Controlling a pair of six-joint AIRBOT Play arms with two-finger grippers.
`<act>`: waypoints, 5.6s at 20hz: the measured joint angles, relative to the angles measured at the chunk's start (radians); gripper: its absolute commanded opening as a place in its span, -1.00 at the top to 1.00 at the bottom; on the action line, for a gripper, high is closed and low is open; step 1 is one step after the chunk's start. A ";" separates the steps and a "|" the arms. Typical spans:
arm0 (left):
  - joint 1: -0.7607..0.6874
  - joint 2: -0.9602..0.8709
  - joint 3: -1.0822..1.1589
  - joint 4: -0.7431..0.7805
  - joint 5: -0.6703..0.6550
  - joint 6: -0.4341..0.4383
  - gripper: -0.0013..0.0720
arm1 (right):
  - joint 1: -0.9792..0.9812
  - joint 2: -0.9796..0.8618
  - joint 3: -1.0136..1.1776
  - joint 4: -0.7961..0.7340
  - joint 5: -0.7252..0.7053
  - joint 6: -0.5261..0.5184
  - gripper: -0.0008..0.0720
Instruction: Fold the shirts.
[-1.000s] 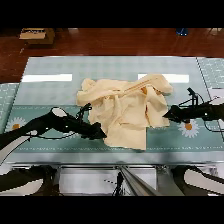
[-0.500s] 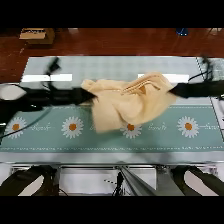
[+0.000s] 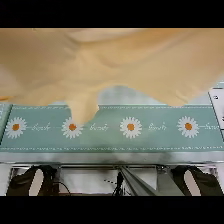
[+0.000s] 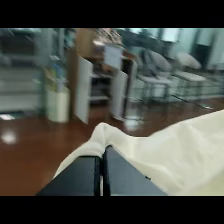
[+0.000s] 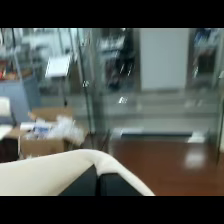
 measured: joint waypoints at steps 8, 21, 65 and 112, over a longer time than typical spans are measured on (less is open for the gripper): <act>0.072 0.023 0.315 0.229 -0.447 -0.263 0.91 | 0.000 0.024 0.236 -0.299 0.511 0.140 0.91; 0.038 -0.185 -0.527 0.242 -0.449 -0.111 0.91 | 0.168 -0.618 0.044 -0.420 0.762 0.091 0.90; -0.161 -0.680 -1.137 0.299 -0.170 0.023 0.55 | -0.328 -0.584 -0.629 -0.188 0.511 -0.114 -0.52; -0.223 0.062 0.117 0.393 -0.297 -0.150 0.91 | -0.364 0.097 0.204 -0.005 0.456 0.033 0.90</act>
